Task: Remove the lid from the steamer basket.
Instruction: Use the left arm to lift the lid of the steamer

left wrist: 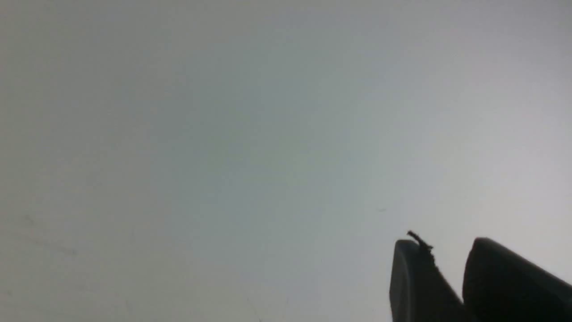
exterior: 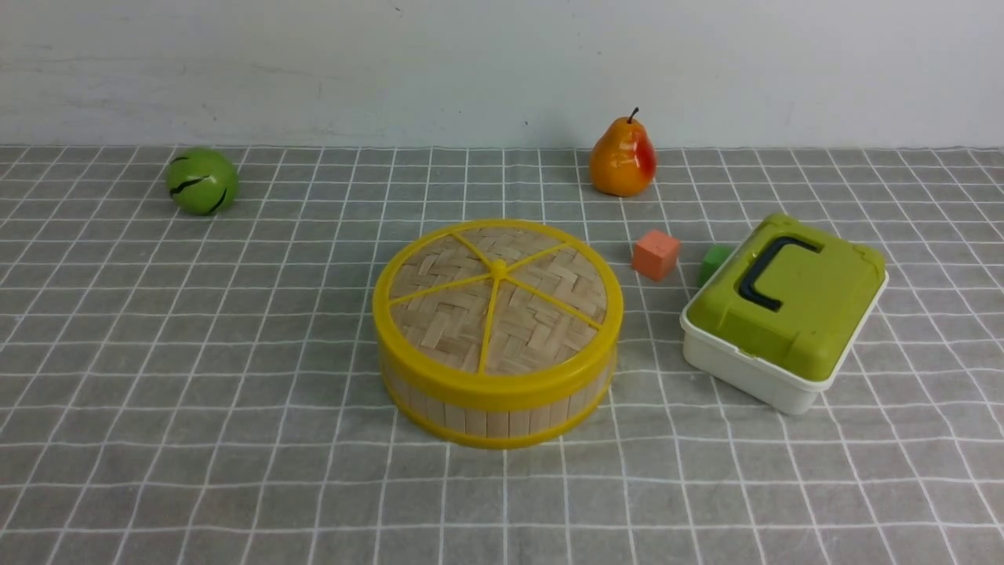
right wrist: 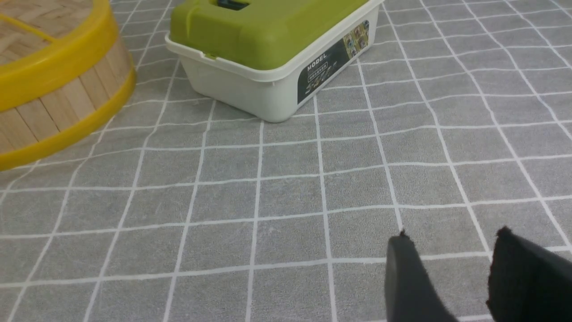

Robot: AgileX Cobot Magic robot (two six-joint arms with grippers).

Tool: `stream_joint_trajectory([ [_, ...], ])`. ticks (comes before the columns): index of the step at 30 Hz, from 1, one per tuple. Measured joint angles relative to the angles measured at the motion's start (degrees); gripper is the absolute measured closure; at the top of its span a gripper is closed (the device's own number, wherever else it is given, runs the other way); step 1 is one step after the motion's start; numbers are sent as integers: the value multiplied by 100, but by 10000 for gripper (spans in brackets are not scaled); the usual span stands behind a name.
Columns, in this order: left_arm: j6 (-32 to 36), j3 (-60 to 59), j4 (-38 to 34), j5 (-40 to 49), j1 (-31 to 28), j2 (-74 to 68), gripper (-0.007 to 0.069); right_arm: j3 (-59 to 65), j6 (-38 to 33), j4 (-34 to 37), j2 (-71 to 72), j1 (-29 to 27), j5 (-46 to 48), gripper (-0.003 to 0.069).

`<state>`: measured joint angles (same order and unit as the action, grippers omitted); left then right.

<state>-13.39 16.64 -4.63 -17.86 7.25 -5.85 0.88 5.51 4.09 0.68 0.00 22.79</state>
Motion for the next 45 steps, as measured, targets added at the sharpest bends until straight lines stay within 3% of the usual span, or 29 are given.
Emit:
stream_joint_trajectory([
  [5,643,1588,-13,662,0,-1355,637,0,0,0,0,0,5,417],
  [14,928,2468,-19,442,0,-3941,637,0,0,0,0,0,5,417],
  [17,681,3290,-19,1569,0,-4851,637,0,0,0,0,0,5,417],
  [18,492,3964,-19,2575,0,-5309,637,0,0,0,0,0,5,417],
  [22,372,5216,-144,4320,0,-6169,637,0,0,0,0,0,5,417],
  [26,724,6700,-1075,6395,0,-7262,637,0,0,0,0,0,5,417],
  [31,1486,7868,-2393,7941,46,-8393,637,0,0,0,0,0,5,417],
  [33,1545,8295,-2523,8418,228,-8858,637,0,0,0,0,-2,5,417],
  [38,1380,9107,-2011,8821,904,-9565,637,0,0,0,0,0,5,417],
  [45,1339,10419,-421,8889,2279,-10791,636,0,0,0,0,0,5,417],
])
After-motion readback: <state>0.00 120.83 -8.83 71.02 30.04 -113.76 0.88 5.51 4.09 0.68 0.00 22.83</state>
